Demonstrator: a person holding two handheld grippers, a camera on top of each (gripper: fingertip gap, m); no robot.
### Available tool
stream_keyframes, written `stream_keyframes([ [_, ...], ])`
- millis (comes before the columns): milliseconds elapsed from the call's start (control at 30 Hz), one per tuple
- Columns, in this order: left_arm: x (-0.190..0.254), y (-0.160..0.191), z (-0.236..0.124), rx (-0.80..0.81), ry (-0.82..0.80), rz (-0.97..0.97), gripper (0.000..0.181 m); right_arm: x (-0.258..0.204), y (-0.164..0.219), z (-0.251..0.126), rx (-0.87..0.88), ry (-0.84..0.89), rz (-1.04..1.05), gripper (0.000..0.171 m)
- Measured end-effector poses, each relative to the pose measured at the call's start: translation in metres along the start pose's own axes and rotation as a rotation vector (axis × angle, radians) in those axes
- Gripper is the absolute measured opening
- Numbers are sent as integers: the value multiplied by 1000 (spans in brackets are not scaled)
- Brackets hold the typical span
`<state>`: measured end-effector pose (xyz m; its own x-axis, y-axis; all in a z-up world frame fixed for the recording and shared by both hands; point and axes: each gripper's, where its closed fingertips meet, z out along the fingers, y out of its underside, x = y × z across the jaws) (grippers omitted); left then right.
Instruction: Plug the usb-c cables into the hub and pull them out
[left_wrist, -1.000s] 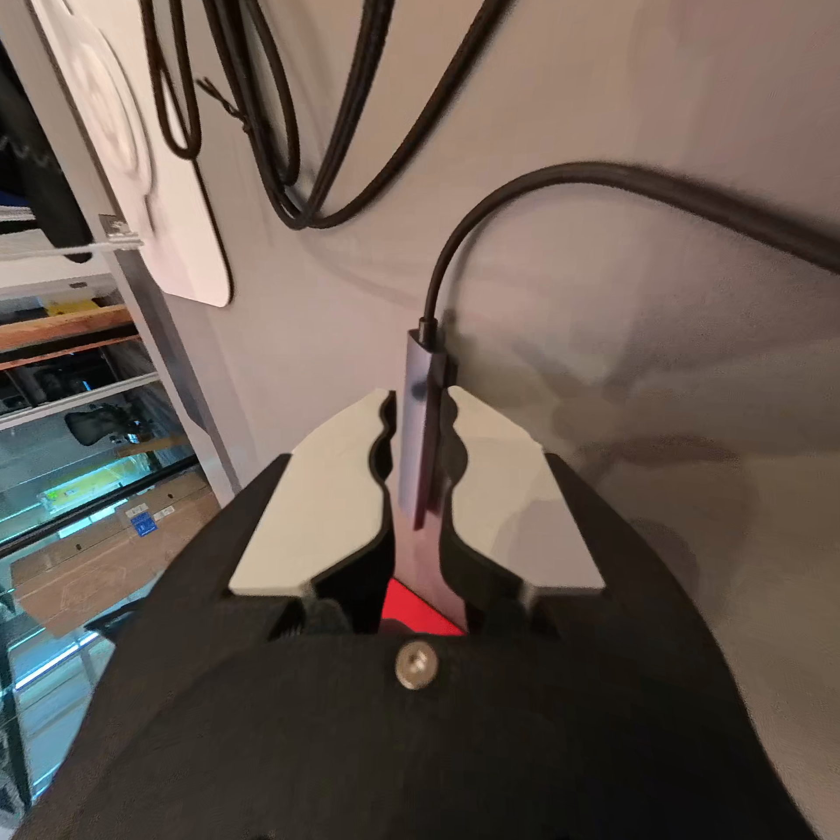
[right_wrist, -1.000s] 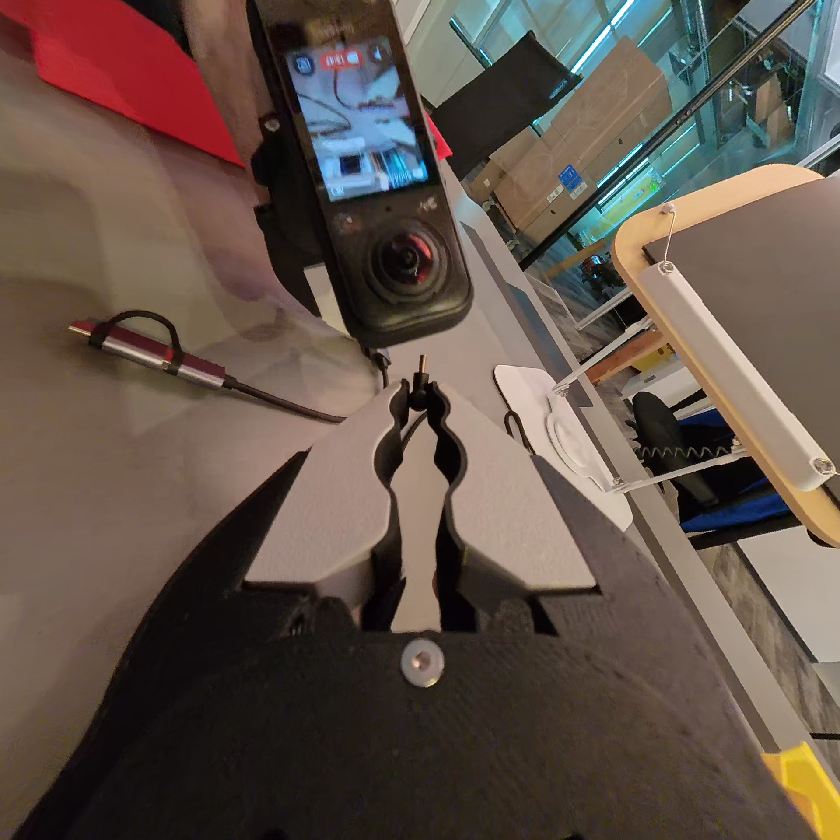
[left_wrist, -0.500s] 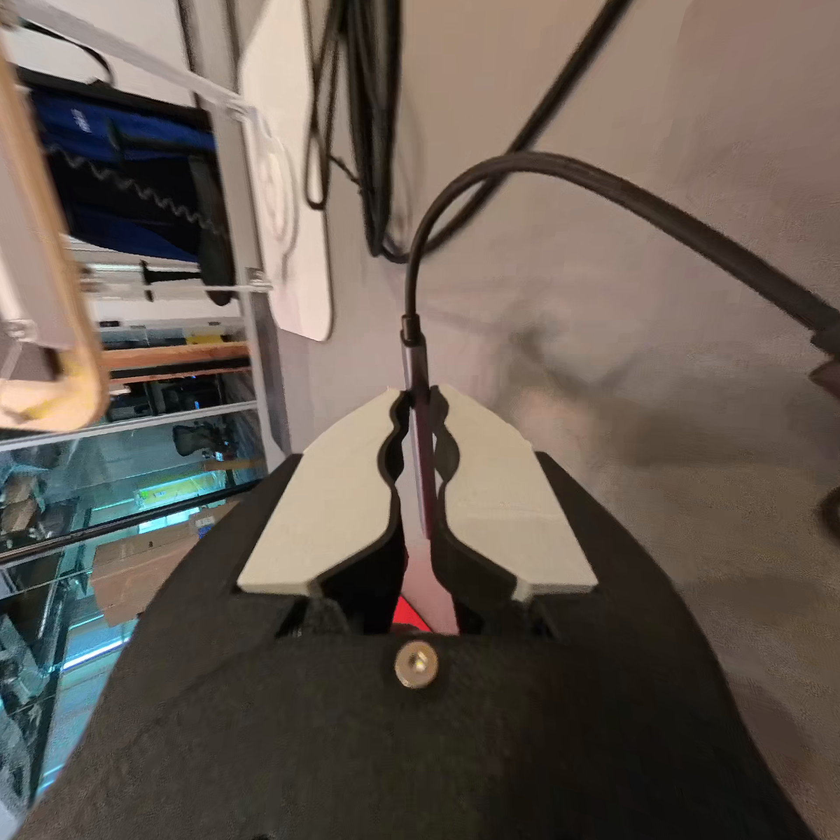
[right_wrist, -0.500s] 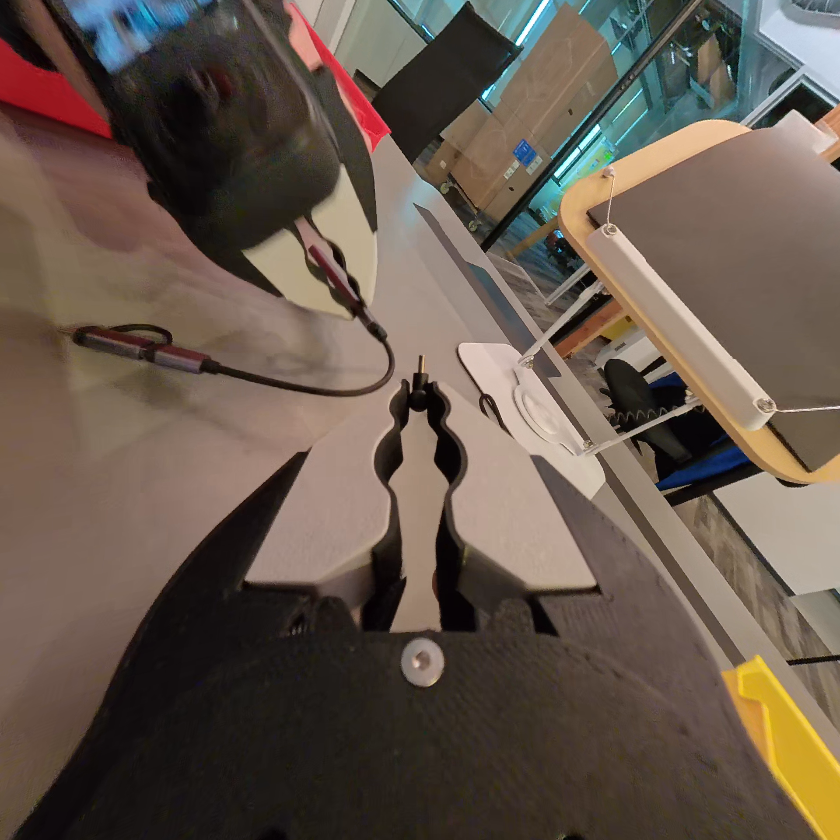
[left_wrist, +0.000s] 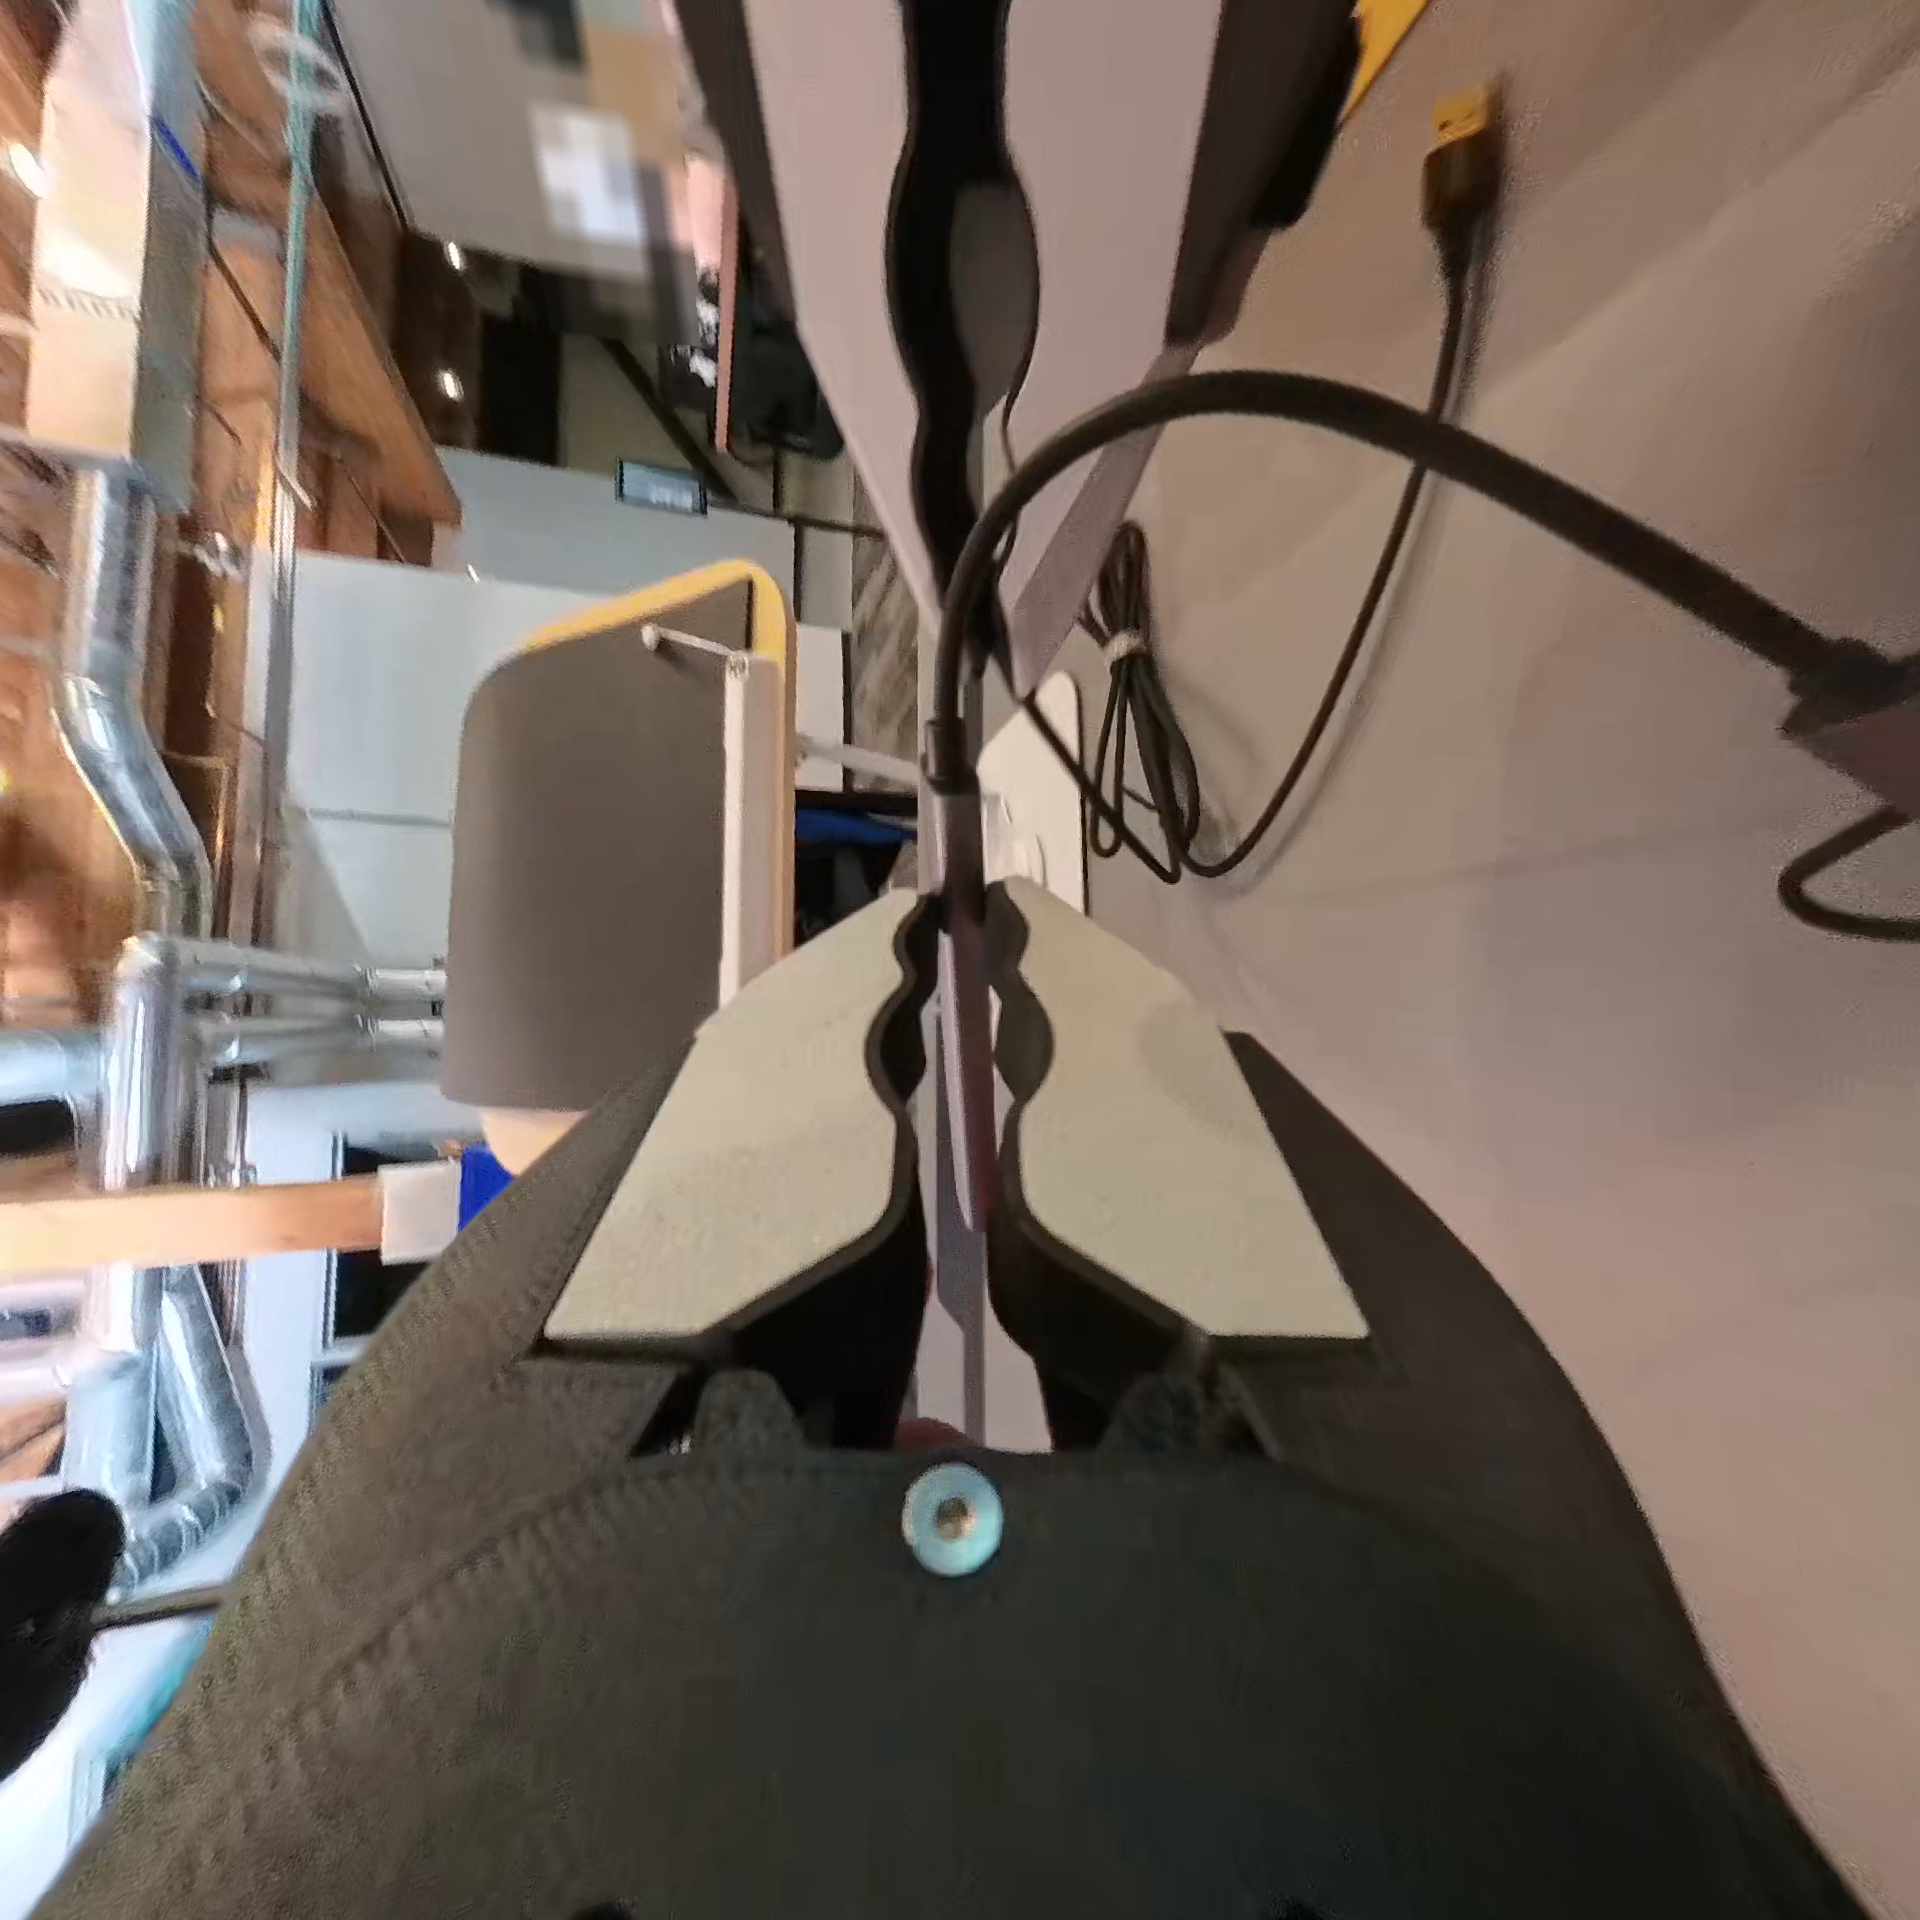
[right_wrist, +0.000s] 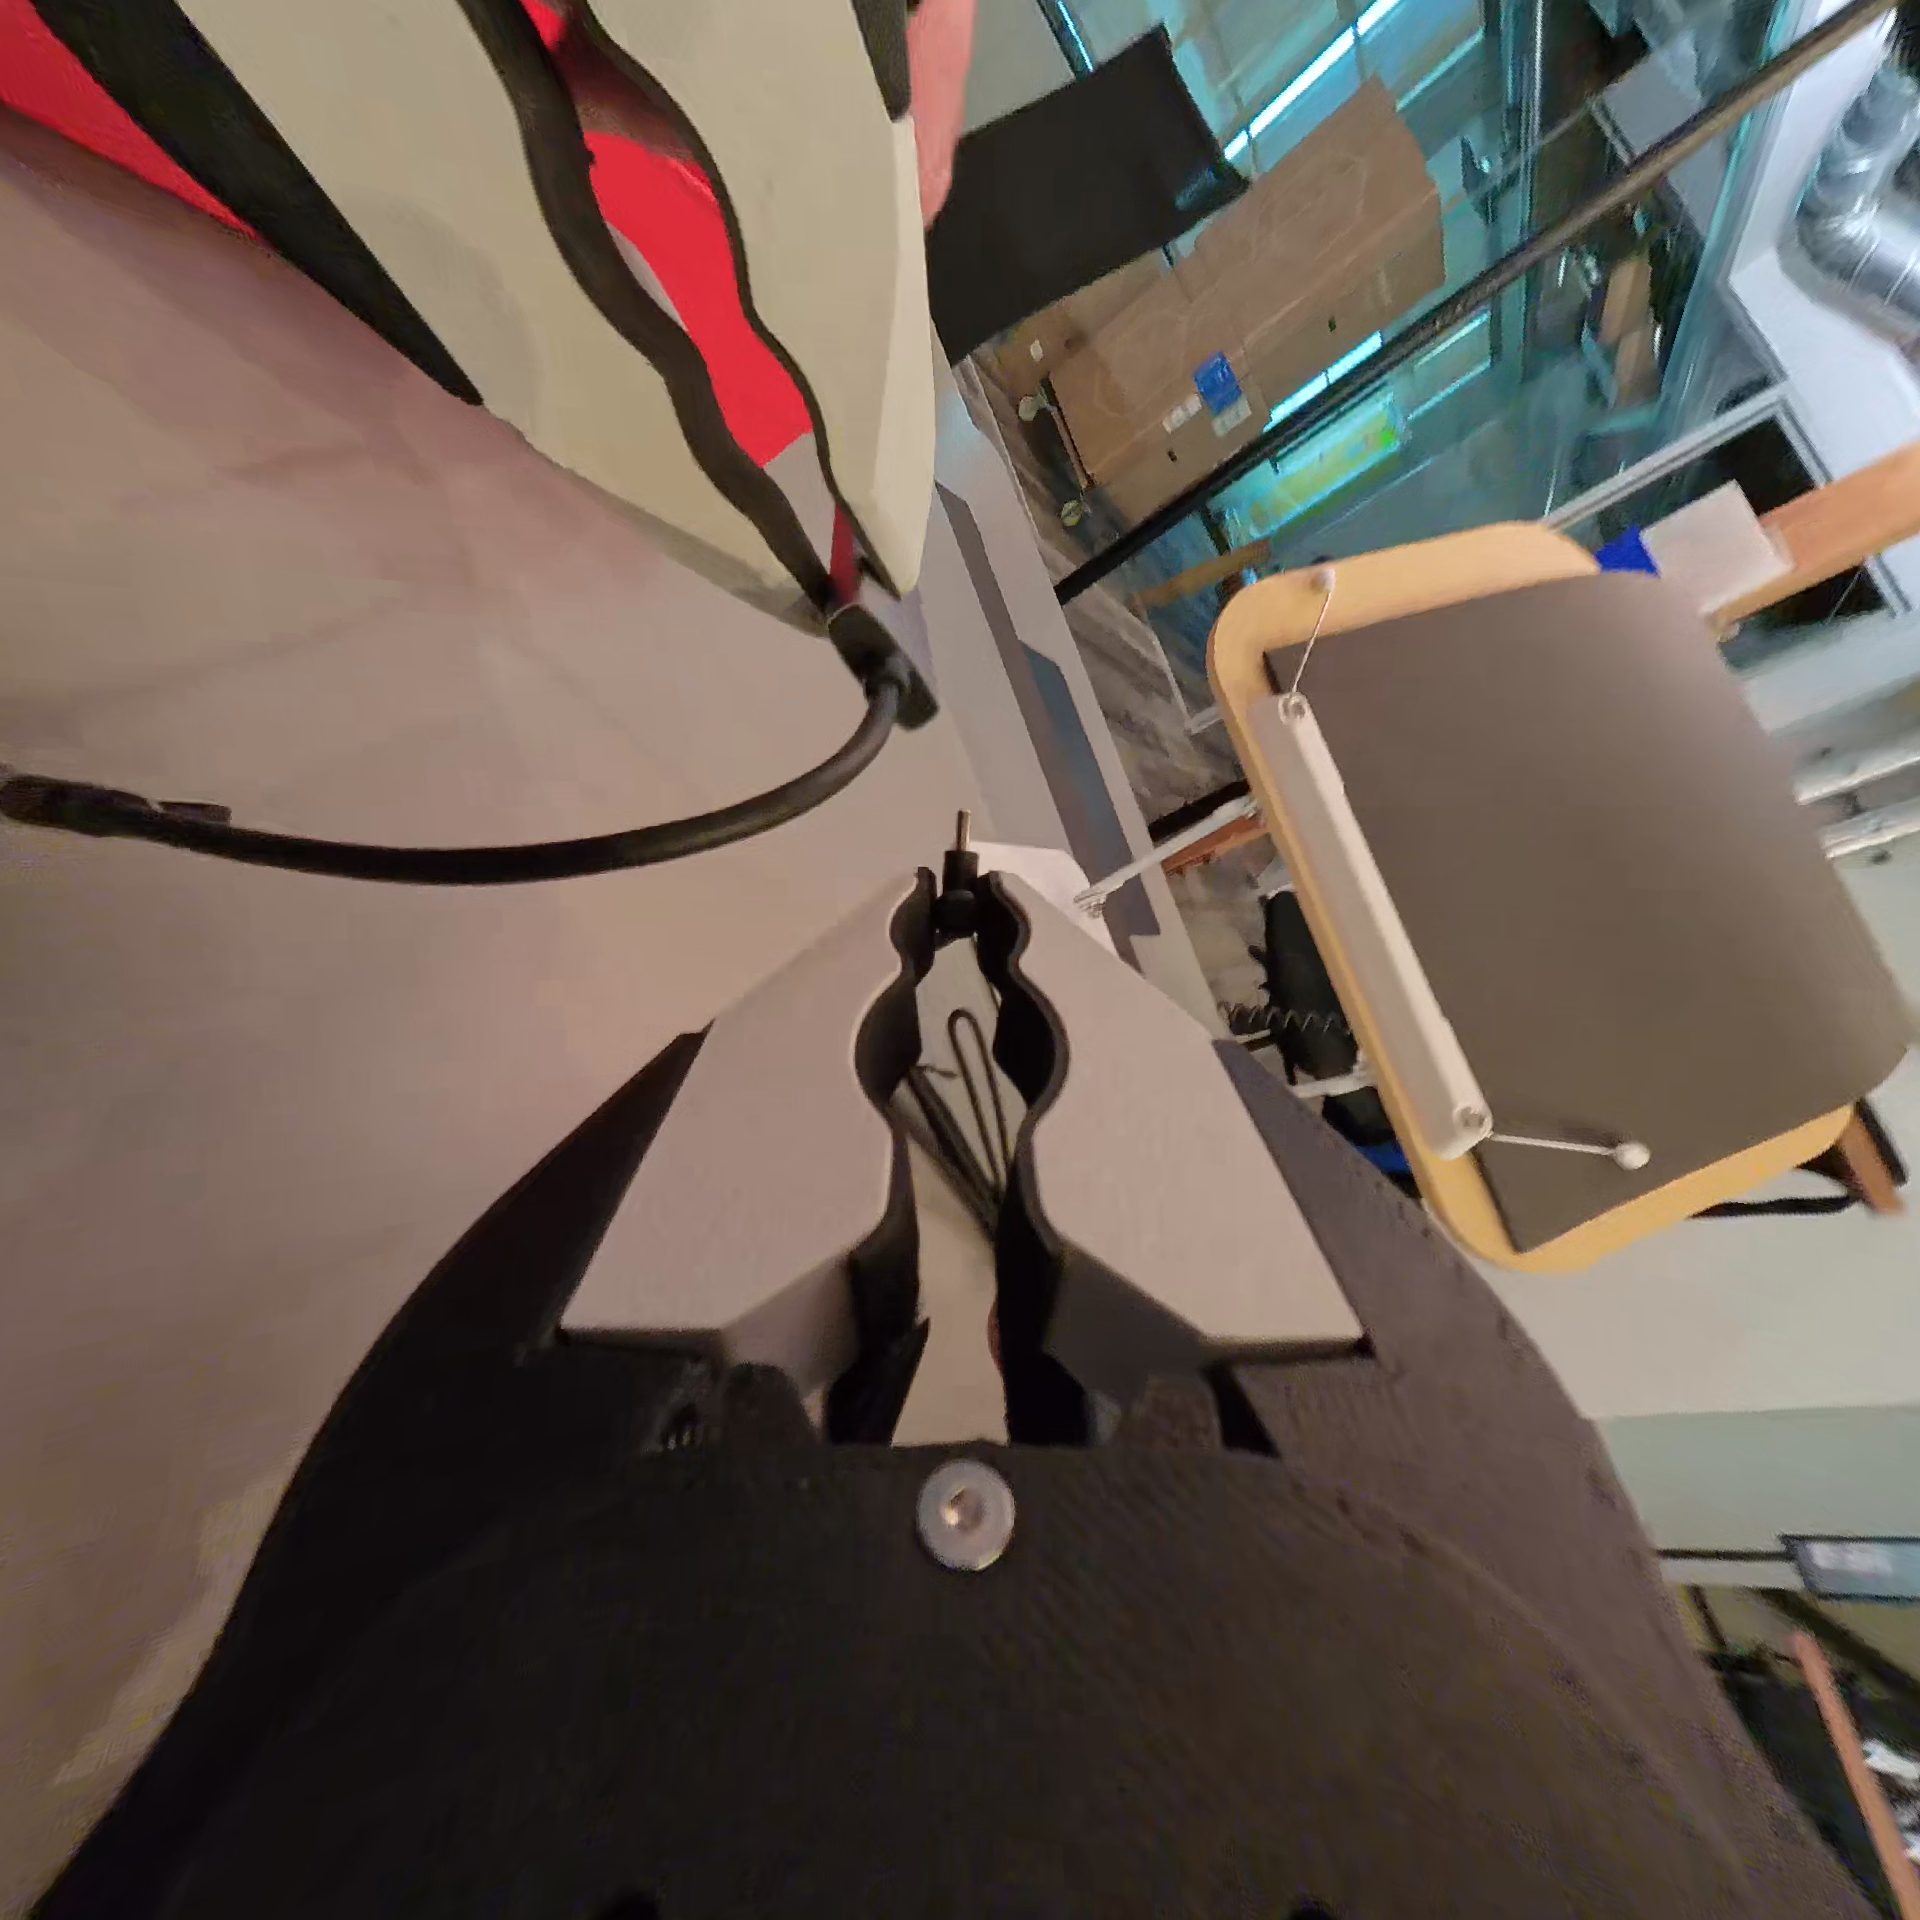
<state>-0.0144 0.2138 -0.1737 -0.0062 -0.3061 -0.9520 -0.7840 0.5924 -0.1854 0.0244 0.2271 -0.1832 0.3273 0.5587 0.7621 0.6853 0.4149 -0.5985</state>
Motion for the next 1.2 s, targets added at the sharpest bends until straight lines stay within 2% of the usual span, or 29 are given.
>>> stream_keyframes([
  [333, -13, -33, -31, 219, 45, 10, 9, -4, -45, -16, 138, -41, -142, 5],
  [533, -24, -51, -43, 313, 51, -13, 9, -1, -58, -25, 170, -48, -170, 5],
  [1200, -42, -77, -62, 445, 126, -51, 8, 6, -72, -34, 240, -94, -176, 5],
])
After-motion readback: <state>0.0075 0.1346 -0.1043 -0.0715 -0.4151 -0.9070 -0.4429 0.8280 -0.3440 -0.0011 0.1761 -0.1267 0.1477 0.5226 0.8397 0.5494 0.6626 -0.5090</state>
